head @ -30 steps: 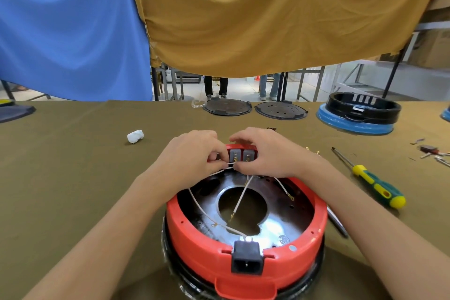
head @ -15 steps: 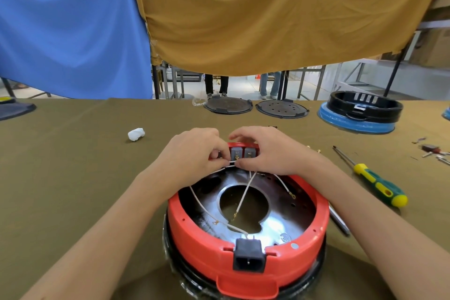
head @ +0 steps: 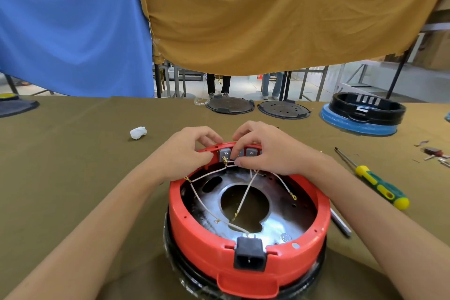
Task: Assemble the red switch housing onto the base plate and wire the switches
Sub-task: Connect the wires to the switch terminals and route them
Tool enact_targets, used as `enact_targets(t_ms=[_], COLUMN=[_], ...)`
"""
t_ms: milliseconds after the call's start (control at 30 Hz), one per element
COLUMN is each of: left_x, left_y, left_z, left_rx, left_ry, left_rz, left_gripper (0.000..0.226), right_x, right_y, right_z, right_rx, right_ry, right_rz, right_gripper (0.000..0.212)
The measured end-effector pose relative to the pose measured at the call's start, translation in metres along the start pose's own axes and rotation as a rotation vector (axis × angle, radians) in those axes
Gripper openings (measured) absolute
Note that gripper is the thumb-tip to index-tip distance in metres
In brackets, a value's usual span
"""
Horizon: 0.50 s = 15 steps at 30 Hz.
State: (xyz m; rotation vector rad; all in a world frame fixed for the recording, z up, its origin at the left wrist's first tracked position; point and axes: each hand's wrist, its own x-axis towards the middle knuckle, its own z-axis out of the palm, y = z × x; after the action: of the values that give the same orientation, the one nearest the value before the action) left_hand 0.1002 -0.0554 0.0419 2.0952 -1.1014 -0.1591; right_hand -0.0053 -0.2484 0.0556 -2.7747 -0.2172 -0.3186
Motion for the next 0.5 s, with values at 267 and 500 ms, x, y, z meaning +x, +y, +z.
enact_targets(t_ms=[267, 500], left_x=[0.0, 0.002], left_y=[-0.002, -0.001], left_z=[0.004, 0.005], left_rx=[-0.073, -0.064], left_ry=[0.055, 0.06], left_rz=[0.018, 0.015], left_gripper=[0.03, 0.028], right_x=[0.009, 0.008], right_y=[-0.007, -0.001], right_z=[0.003, 0.005], right_rx=[-0.018, 0.006], right_ry=[-0.012, -0.01], right_rz=[0.005, 0.039], right_gripper=[0.005, 0.007])
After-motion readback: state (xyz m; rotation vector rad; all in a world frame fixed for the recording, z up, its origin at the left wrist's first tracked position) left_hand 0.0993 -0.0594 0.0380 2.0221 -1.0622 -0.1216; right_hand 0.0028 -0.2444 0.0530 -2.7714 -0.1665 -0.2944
